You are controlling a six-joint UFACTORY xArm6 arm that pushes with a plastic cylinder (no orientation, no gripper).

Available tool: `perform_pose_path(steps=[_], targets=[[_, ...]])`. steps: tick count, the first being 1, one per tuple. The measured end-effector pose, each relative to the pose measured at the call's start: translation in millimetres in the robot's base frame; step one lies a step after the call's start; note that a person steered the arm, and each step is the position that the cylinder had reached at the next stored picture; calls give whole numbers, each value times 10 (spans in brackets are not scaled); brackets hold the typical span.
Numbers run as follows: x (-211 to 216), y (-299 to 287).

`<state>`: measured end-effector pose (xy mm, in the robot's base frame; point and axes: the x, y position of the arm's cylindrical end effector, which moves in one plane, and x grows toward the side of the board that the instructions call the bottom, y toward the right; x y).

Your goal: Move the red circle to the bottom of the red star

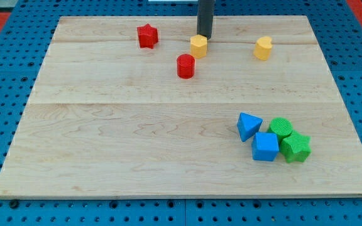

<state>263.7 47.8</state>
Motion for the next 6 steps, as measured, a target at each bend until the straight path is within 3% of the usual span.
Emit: perform_pose_path(steps=[2,4,5,6], targets=[[318,738],[857,-145],[857,-865],[1202,-797]])
